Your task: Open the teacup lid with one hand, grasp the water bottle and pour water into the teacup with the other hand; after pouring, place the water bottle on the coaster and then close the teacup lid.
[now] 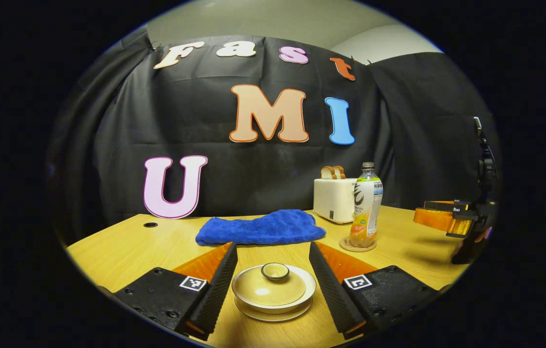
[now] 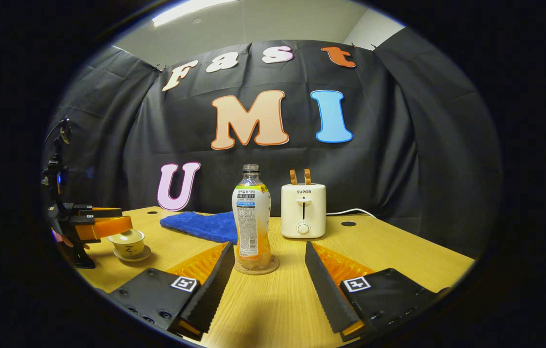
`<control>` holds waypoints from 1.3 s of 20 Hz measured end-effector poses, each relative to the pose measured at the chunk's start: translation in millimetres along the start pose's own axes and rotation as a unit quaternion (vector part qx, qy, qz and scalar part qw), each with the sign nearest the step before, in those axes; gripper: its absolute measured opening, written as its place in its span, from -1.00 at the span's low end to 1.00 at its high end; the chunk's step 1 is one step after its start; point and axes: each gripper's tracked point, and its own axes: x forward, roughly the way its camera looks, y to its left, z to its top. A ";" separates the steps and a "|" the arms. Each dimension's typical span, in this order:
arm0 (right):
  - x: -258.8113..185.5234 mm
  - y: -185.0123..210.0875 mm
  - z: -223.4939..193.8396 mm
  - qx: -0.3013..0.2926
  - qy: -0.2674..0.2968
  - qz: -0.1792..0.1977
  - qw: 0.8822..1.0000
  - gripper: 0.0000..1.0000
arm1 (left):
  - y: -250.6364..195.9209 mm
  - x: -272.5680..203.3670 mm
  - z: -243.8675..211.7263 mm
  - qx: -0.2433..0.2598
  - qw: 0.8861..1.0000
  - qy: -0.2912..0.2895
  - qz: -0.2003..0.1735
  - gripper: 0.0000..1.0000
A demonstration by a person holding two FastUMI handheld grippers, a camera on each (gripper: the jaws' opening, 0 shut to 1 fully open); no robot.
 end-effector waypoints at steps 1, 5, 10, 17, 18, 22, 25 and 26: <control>-0.5 0.1 0.0 0.000 0.000 0.000 1.000 0.80 | 5.6 -1.5 -0.2 -0.001 1.000 0.000 0.013 0.75; -0.7 -0.3 -0.7 0.000 -0.001 0.000 1.000 0.86 | 27.3 -20.6 -0.4 0.000 0.998 0.002 0.070 0.91; 0.3 -1.1 -1.0 0.000 -0.001 0.000 1.000 0.80 | 37.2 -47.3 1.6 0.002 0.995 -0.002 0.104 0.90; -0.9 -9.2 0.2 -0.001 -0.002 -0.023 1.000 0.86 | 92.9 -75.8 1.0 0.007 0.968 0.003 0.251 0.90; -0.5 -14.1 0.1 -0.001 -0.002 -0.034 0.999 0.86 | 95.6 -79.2 0.3 0.007 0.965 0.003 0.264 0.90; -4.4 -24.7 1.0 -0.002 -0.004 -0.066 0.998 0.92 | 93.4 -79.8 0.5 0.007 0.964 0.004 0.268 0.90; -5.0 -22.7 1.3 -0.002 -0.003 -0.066 0.998 0.79 | 93.2 -79.8 1.1 0.007 0.963 0.003 0.268 0.90; -5.8 -24.0 1.0 -0.003 -0.003 -0.066 0.998 0.82 | 93.4 -79.5 1.0 0.007 0.963 0.003 0.268 0.90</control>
